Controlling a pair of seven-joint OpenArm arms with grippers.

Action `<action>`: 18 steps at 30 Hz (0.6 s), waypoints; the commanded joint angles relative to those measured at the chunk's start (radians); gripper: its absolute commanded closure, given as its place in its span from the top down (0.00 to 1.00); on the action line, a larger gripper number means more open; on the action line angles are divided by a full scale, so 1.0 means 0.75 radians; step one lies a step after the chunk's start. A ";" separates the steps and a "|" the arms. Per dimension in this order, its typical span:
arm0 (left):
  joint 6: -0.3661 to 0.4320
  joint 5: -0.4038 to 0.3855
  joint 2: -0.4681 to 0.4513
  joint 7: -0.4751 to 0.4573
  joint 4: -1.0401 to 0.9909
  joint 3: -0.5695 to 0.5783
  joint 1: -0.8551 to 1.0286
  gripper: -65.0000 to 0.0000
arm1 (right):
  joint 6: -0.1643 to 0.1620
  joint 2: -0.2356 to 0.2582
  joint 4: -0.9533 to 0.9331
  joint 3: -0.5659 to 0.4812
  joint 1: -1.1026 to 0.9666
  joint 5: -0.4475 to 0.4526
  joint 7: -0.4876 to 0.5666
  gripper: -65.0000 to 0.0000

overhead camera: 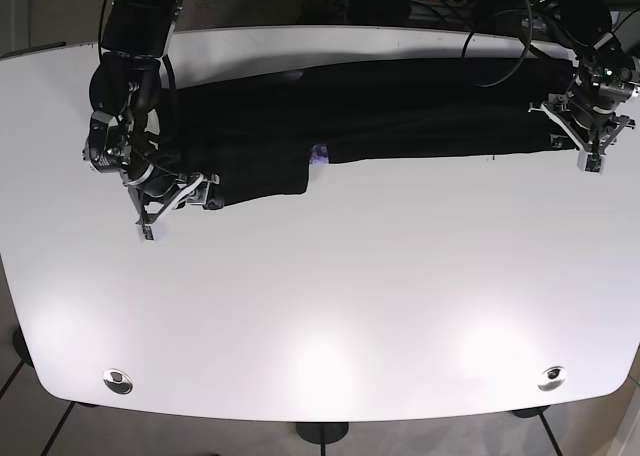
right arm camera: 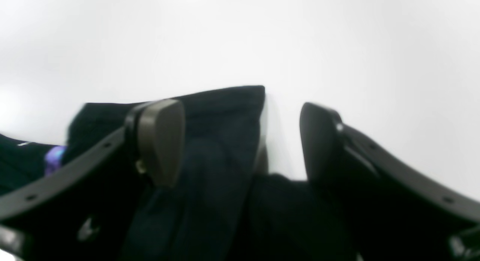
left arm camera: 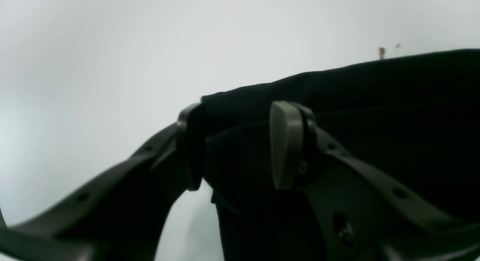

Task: Fold the T-shirt properly
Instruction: 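Fold the T-shirt in half lengthwise with both grippers, then regrasp the ends of the folded black strip with both grippers and straighten it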

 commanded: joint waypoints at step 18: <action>0.003 -0.007 -0.081 -0.127 -0.336 -0.007 -0.012 0.38 | -0.008 -0.064 0.656 -0.013 -0.354 0.036 -0.012 0.03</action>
